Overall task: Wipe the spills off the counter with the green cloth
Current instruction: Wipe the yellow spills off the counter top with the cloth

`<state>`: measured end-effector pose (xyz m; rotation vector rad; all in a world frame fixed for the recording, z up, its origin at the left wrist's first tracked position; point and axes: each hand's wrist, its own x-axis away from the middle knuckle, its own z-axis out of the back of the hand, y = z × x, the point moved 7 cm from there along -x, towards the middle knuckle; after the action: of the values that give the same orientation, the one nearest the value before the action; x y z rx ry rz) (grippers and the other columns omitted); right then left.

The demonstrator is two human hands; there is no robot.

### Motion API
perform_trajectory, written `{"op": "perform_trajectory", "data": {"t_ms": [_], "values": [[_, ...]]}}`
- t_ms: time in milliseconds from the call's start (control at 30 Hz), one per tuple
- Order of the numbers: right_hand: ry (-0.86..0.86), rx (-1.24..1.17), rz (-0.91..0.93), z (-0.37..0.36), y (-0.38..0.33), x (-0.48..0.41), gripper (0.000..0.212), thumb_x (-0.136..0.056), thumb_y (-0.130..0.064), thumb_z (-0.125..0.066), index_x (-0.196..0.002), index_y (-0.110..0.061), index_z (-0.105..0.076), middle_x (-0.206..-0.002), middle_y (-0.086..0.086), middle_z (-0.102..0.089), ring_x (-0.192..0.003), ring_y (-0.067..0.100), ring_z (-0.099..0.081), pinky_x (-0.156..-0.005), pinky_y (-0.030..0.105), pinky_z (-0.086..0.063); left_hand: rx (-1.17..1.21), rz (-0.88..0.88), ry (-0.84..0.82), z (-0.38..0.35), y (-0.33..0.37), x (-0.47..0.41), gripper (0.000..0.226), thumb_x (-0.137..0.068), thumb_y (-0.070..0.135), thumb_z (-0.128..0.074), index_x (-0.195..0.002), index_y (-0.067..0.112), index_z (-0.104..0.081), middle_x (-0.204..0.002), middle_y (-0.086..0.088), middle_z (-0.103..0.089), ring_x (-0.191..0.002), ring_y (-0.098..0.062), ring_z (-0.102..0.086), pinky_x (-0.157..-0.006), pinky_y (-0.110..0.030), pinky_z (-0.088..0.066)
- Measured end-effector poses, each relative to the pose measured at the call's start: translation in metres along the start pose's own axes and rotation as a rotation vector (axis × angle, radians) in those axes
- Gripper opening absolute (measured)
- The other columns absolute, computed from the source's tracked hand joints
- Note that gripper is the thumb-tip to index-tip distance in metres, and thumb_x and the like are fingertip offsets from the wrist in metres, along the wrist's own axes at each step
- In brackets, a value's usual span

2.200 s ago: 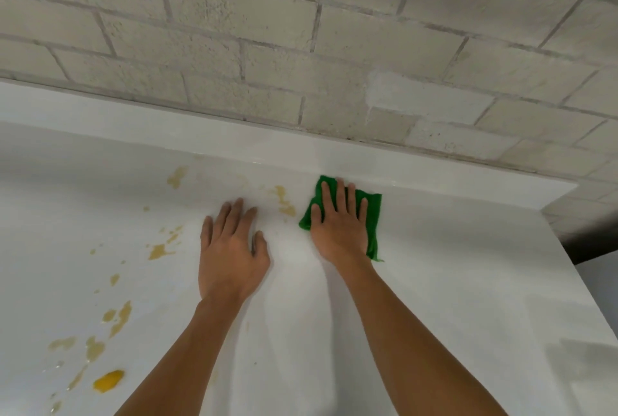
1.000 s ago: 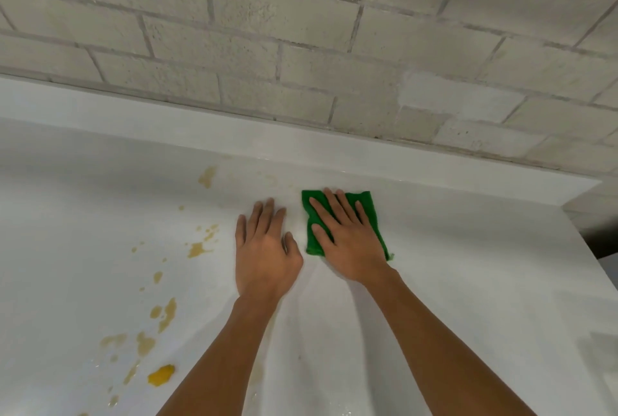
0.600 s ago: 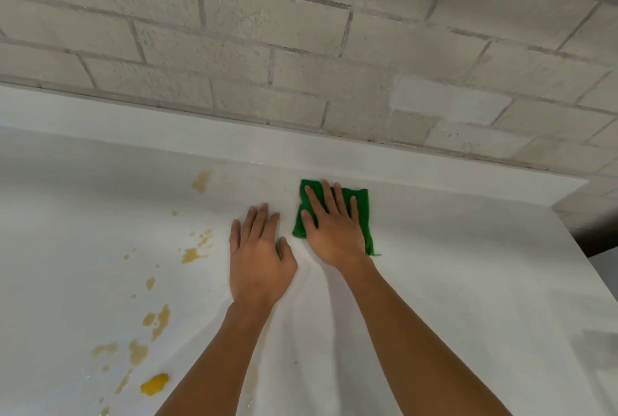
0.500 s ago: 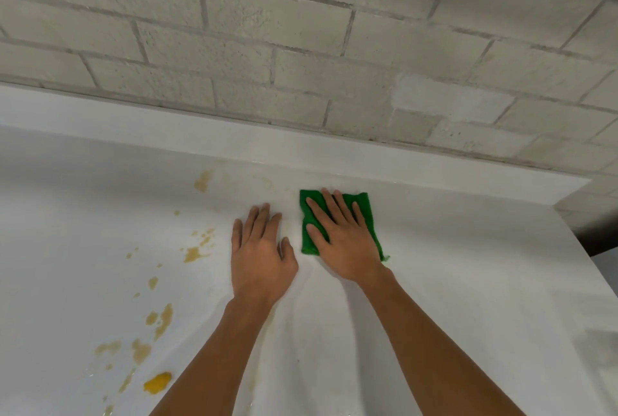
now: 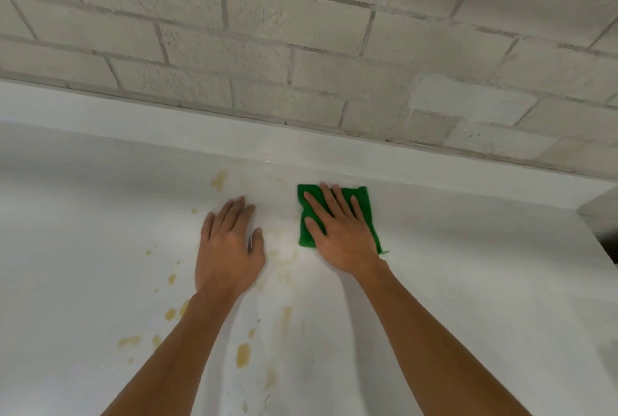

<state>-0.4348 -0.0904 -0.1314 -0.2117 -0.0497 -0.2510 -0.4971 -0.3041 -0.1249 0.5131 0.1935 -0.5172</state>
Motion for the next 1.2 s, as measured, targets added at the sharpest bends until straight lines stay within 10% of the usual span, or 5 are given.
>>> {"op": "perform_trajectory", "data": {"t_ms": [233, 533, 733, 1000, 1200], "values": [[0.046, 0.008, -0.357, 0.007, 0.04, 0.0, 0.065, -0.11, -0.056, -0.014, -0.169, -0.04, 0.004, -0.178, -0.001, 0.014, -0.164, 0.023, 0.017, -0.132, 0.054, 0.008, 0.01, 0.022, 0.004, 0.0, 0.002, 0.0, 0.06, -0.096, 0.038, -0.041, -0.149, 0.012, -0.056, -0.161, -0.006, -0.047, -0.154, -0.021, -0.036, -0.128, -0.05, -0.023], [0.031, 0.02, 0.092, -0.001, -0.006, 0.004, 0.063, -0.109, -0.061, -0.015, -0.169, -0.044, -0.01, -0.179, -0.01, 0.006, -0.164, 0.012, 0.012, -0.134, 0.047, 0.005, 0.02, 0.03, 0.007, 0.0, -0.001, 0.0, 0.06, -0.096, 0.039, -0.041, -0.149, 0.012, -0.056, -0.161, -0.005, -0.046, -0.153, -0.02, -0.036, -0.128, -0.05, -0.023], [0.042, 0.016, -0.274, 0.004, 0.018, -0.02, 0.064, -0.11, -0.056, -0.014, -0.169, -0.039, 0.003, -0.179, -0.001, 0.014, -0.164, 0.022, 0.017, -0.132, 0.052, 0.008, 0.027, 0.044, -0.006, 0.0, 0.0, 0.0, 0.06, -0.096, 0.037, -0.043, -0.15, 0.014, -0.055, -0.162, -0.003, -0.045, -0.154, -0.018, -0.033, -0.129, -0.048, -0.02], [0.016, 0.005, 0.093, -0.004, -0.03, -0.014, 0.067, -0.107, -0.064, -0.017, -0.169, -0.042, -0.009, -0.179, -0.008, 0.007, -0.164, 0.014, 0.012, -0.133, 0.047, 0.006, 0.051, 0.051, 0.012, -0.001, -0.001, 0.0, 0.058, -0.095, 0.034, -0.044, -0.148, 0.013, -0.056, -0.161, -0.004, -0.047, -0.153, -0.019, -0.036, -0.129, -0.048, -0.021], [0.042, -0.007, -0.211, 0.001, 0.001, -0.019, 0.063, -0.111, -0.055, -0.017, -0.17, -0.04, -0.002, -0.179, -0.004, 0.013, -0.164, 0.019, 0.016, -0.133, 0.048, 0.01, 0.071, 0.068, 0.008, 0.001, -0.001, -0.001, 0.058, -0.094, 0.032, -0.044, -0.148, 0.014, -0.056, -0.161, -0.003, -0.046, -0.154, -0.018, -0.034, -0.129, -0.048, -0.02]]}}
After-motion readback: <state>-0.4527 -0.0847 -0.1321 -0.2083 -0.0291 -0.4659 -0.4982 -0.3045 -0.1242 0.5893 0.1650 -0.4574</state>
